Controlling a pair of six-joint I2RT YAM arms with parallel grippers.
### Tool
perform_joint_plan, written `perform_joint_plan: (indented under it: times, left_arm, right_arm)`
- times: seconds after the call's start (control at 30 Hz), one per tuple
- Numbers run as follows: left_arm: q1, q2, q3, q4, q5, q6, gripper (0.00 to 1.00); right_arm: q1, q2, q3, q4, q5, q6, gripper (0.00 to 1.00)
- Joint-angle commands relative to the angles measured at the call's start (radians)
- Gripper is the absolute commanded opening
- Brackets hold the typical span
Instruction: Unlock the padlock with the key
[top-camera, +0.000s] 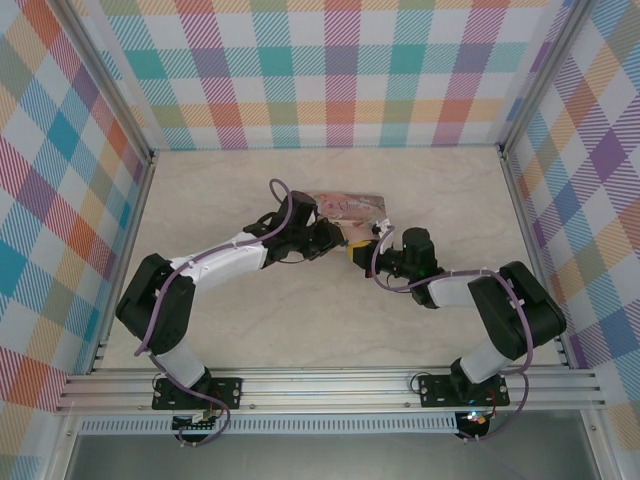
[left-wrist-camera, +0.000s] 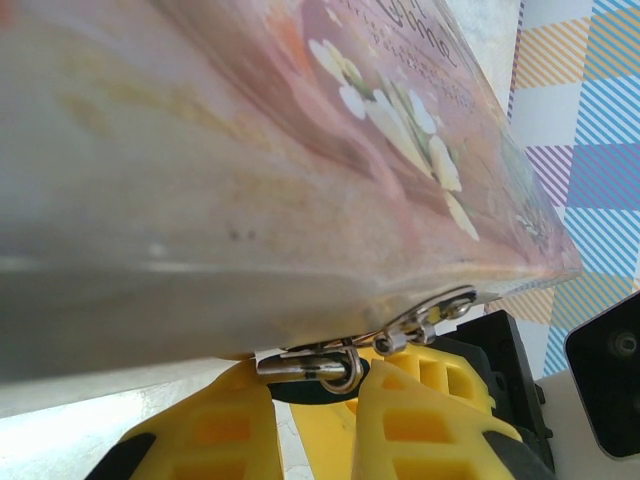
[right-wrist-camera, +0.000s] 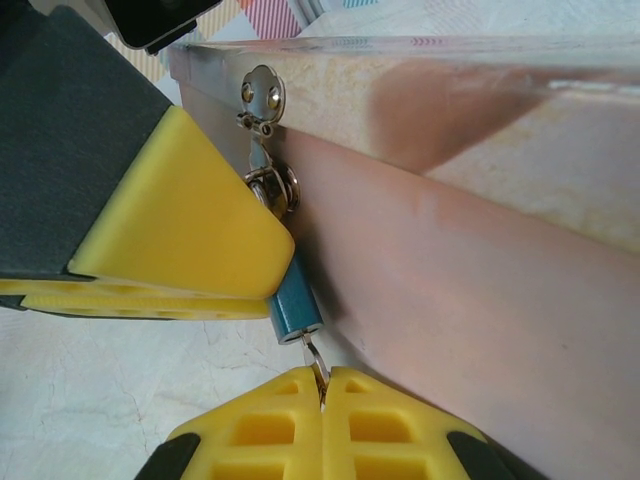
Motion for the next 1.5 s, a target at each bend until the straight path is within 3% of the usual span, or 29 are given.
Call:
perform_joint_plan:
  times: [0.0,0.5,0.87,1.07,1.33,1.47]
  left_arm:
    - [-0.024,0.017,-0.010,0.024,0.087,0.005,0.11]
    - [-0.018,0.033,-0.032,0.036,0.054,0.001,0.35]
    - [0.021,-0.152,-0.080,-0.064,-0.043,0.059,0.65]
    - [0.030,-0.223,-0.157,-0.045,-0.057,0.026,0.67]
    - [0.030,-0.235,-0.324,0.159,-0.048,-0.138,0.61]
    - [0.030,-0.222,-0.367,0.238,-0.049,-0.188,0.58]
  right_arm:
    - [0.017,0.007,-0.011,0.135,0.005,0.029,0.01]
    - [0.034,0.152,-0.109,0.240,0.104,0.143,0.00]
    - [0.086,0.151,-0.106,0.181,0.112,0.231,0.00]
    - [0.127,0.152,-0.093,0.128,0.107,0.294,0.00]
    - [0.160,0.046,-0.033,-0.068,0.146,0.324,0.00]
    - [0.174,0.053,-0.018,-0.080,0.156,0.353,0.00]
